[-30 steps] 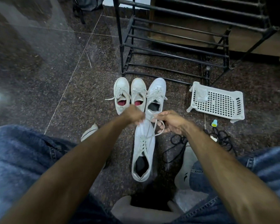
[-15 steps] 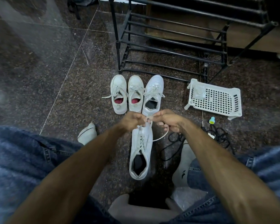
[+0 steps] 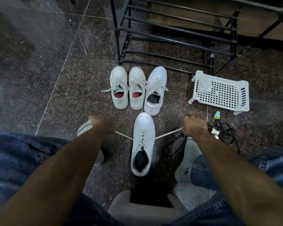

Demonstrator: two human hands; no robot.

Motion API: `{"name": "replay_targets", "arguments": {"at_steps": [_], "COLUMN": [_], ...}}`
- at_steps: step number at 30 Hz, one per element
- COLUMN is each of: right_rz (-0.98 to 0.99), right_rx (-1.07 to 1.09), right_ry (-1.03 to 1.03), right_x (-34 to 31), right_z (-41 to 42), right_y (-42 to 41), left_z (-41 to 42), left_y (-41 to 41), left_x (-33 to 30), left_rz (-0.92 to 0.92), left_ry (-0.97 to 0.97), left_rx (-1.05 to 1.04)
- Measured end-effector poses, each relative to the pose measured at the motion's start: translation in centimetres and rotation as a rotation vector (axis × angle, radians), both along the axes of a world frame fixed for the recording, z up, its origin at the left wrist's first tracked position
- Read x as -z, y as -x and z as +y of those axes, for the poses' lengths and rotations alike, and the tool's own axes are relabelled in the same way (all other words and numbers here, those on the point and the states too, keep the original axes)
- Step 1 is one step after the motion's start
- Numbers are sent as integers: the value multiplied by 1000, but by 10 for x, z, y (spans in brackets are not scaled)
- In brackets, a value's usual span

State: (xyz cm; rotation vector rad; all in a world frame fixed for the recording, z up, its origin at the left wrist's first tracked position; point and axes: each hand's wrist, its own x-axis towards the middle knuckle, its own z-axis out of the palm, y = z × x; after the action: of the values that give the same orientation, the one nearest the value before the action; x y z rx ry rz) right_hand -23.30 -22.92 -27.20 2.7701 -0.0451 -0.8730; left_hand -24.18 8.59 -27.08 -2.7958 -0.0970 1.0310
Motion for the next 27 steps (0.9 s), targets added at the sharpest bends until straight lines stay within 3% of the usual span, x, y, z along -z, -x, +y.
{"name": "replay_targets", "arguments": {"at_steps": [4, 8, 13, 18, 20, 24, 27], "right_rz": [133, 208, 72, 241, 367, 588, 525], "right_rx": [-235, -271, -294, -210, -146, 66, 471], "right_ry": [-135, -397, -405, -432, -457, -615, -984], "right_x": [17, 37, 47, 43, 43, 35, 24], "right_z": [23, 70, 101, 76, 61, 54, 59], "right_y": [16, 45, 66, 48, 37, 26, 25], "left_z": [-18, -41, -56, -47, -38, -24, -25], "left_y": [14, 41, 57, 51, 40, 15, 11], "left_x": [12, 35, 39, 34, 34, 28, 31], "left_rz": [104, 165, 30, 74, 186, 420, 380], "left_ry": [256, 475, 382, 222, 224, 519, 1004], "left_rx": [63, 38, 95, 189, 89, -225, -832]}}
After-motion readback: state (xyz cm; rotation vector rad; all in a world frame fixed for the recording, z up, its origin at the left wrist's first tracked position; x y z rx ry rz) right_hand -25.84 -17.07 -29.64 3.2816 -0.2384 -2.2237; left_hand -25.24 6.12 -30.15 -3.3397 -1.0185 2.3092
